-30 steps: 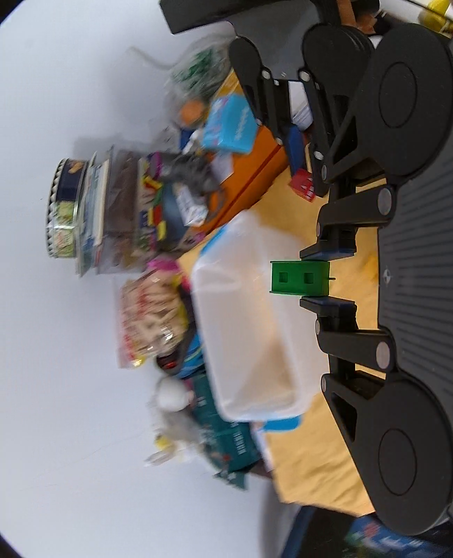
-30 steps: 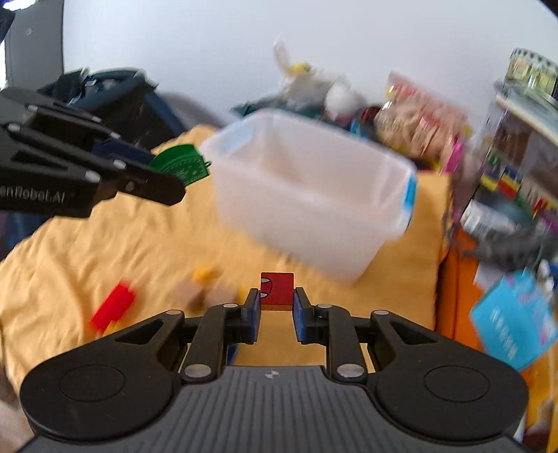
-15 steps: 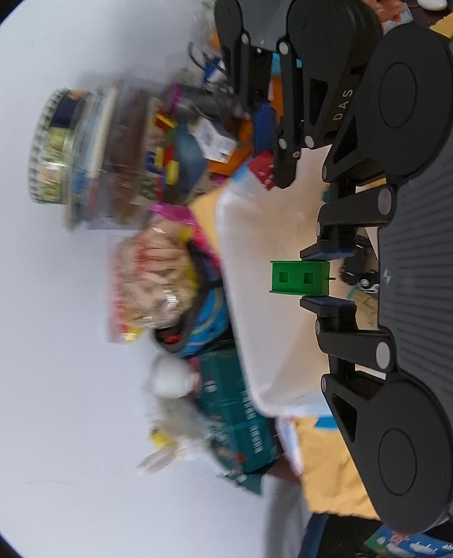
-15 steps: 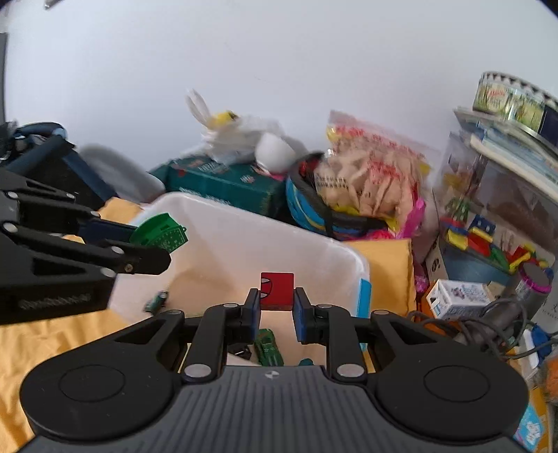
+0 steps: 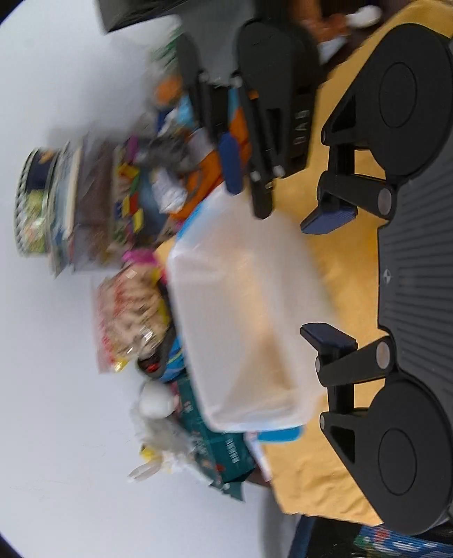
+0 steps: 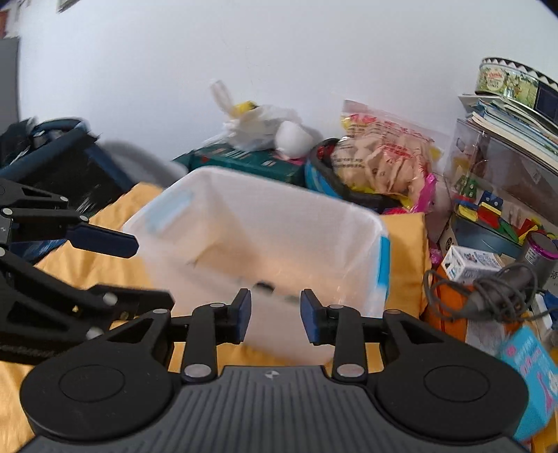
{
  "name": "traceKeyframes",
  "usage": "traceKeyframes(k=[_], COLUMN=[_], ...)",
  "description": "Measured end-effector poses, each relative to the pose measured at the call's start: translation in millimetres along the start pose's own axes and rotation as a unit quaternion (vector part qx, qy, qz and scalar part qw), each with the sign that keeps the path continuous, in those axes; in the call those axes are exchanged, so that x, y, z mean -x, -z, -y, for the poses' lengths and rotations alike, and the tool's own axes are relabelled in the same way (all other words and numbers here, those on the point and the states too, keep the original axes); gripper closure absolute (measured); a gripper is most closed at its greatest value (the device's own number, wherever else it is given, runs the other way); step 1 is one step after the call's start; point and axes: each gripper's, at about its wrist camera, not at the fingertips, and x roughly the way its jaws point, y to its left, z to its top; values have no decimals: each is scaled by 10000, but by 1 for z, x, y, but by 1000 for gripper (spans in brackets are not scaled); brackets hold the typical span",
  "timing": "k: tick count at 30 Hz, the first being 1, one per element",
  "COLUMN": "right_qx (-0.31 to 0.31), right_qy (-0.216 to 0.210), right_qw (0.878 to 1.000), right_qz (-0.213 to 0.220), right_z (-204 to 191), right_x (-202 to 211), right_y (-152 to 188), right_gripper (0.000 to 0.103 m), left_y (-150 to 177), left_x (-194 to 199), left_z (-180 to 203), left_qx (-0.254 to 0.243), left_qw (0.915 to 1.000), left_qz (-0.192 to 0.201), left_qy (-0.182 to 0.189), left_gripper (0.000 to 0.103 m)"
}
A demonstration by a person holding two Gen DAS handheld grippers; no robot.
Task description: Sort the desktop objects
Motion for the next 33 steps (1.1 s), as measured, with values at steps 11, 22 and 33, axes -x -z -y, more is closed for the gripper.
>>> traceKeyframes(k=[11,22,33], right_qx=[302,547,1878], right_qy=[-461,-732,-211], right_qw=[9908,9843,9719], right_qz=[-1234,-1510,-1402], right_z=[-25,-50,-81], right_x=[43,59,54], right_y=[106,141,164], right_gripper=[66,70,60], left_y=[88,124,144], left_x=[20,21,-7], left_z=[63,77,73], left_qx=[-80,-27,-119], left_qw=[9922,9886,9867], left_qz=[-868,-1449,-1585], left_qy=[896,402,-348], left_gripper=[43,46,63])
